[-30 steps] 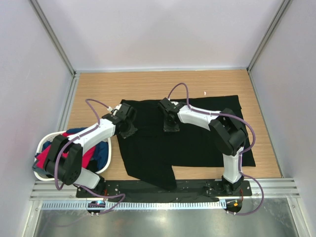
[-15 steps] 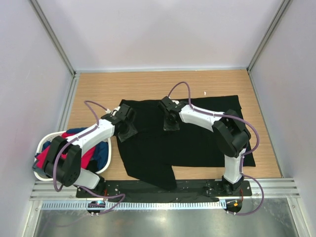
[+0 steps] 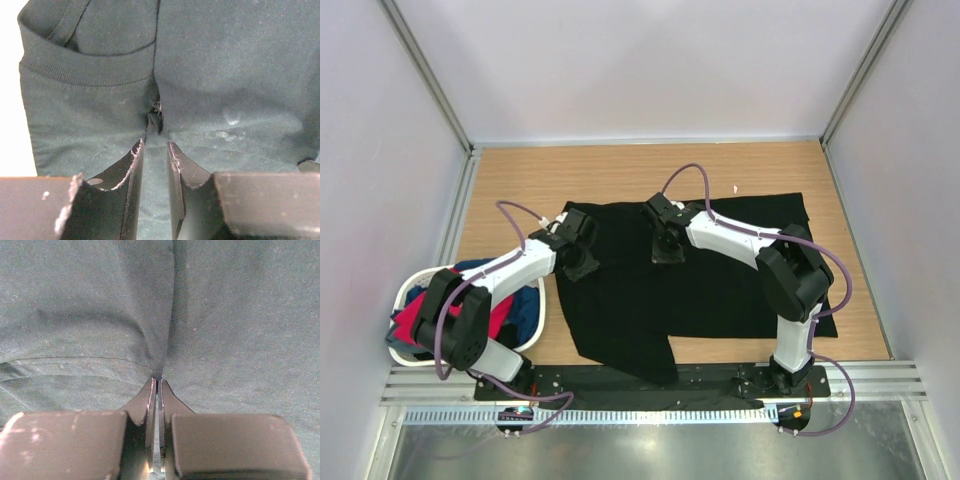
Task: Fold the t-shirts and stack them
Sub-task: Fold the tshirt
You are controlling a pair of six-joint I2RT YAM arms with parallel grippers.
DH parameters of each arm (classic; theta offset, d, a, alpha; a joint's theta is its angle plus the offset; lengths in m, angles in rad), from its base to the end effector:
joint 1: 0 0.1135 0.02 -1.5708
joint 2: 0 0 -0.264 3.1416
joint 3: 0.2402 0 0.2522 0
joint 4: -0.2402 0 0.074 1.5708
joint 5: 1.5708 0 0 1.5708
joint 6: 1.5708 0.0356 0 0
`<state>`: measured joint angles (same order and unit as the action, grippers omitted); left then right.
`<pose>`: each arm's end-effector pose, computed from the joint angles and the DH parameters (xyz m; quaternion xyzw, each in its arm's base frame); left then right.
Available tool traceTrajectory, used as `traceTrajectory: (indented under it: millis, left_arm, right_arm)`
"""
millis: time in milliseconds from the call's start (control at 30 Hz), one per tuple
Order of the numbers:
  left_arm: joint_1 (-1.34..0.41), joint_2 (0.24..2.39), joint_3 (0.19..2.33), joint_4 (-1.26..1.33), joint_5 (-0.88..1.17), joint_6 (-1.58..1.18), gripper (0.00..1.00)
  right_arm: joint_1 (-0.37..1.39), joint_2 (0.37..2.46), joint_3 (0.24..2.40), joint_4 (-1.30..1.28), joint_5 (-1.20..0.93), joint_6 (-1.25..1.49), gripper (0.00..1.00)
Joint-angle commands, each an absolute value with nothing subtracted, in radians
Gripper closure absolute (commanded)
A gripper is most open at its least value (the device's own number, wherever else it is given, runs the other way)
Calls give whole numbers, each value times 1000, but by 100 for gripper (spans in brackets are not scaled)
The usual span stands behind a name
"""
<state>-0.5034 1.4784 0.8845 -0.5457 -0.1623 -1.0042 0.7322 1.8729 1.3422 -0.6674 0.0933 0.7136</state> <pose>0.2462 -0.1290 0.1899 -0.2581 0.9390 -0.0882 0.2097 0.2849 0.2516 0.1914 -0.0005 0.9817 0.0881 0.1691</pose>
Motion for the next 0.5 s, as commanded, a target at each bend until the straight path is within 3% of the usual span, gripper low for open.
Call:
traceTrajectory:
  millis: [0, 467]
  left_arm:
    - [-506, 1506, 910, -486, -166, -977, 75]
    - [-506, 1557, 891, -477, -184, -979, 78]
  right_arm:
    - [736, 1838, 1365, -675, 97, 709, 94]
    - [736, 1844, 1365, -676, 104, 709, 94]
